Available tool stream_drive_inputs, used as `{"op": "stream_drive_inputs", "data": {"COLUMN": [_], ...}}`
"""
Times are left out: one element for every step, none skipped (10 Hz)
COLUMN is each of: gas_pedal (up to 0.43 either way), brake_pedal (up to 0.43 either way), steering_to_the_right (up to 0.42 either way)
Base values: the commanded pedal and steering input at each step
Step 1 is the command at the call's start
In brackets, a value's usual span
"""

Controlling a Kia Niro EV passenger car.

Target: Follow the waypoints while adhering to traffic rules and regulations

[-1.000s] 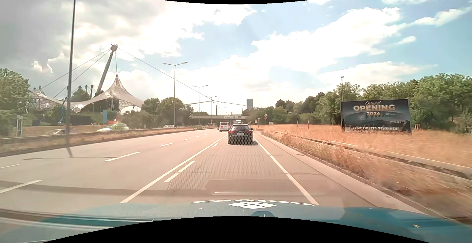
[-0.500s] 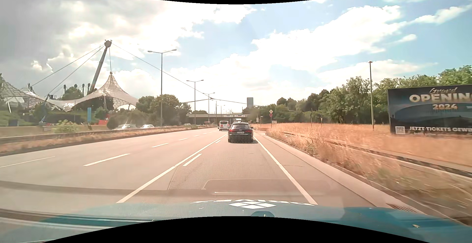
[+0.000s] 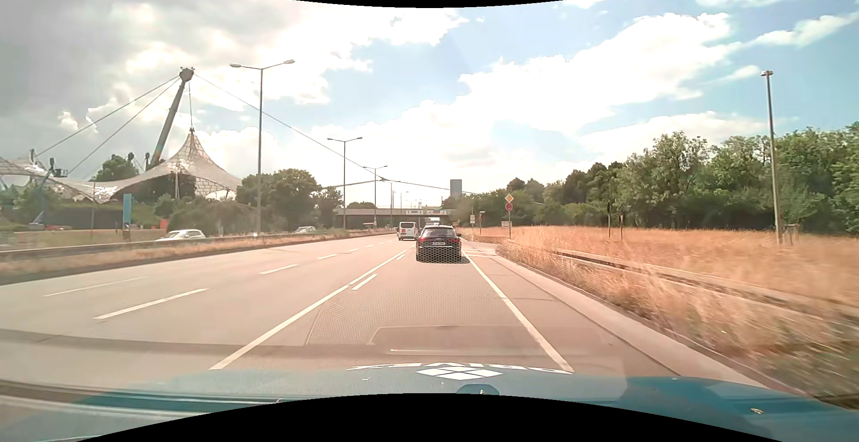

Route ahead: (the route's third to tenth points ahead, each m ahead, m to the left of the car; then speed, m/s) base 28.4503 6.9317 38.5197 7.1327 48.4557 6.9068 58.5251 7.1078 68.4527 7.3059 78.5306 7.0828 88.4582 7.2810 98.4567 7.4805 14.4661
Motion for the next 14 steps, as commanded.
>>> {"op": "stream_drive_inputs", "data": {"gas_pedal": [0.177, 0.177, 0.189, 0.189, 0.189, 0.189, 0.189, 0.189, 0.189, 0.189, 0.177, 0.177, 0.177, 0.169], "brake_pedal": [0.000, 0.000, 0.000, 0.000, 0.000, 0.000, 0.000, 0.000, 0.000, 0.000, 0.000, 0.000, 0.000, 0.000], "steering_to_the_right": [-0.003, -0.003, -0.004, -0.005, -0.005, -0.005, -0.005, -0.004, -0.004, -0.004, -0.004, -0.004, -0.004, -0.003]}}
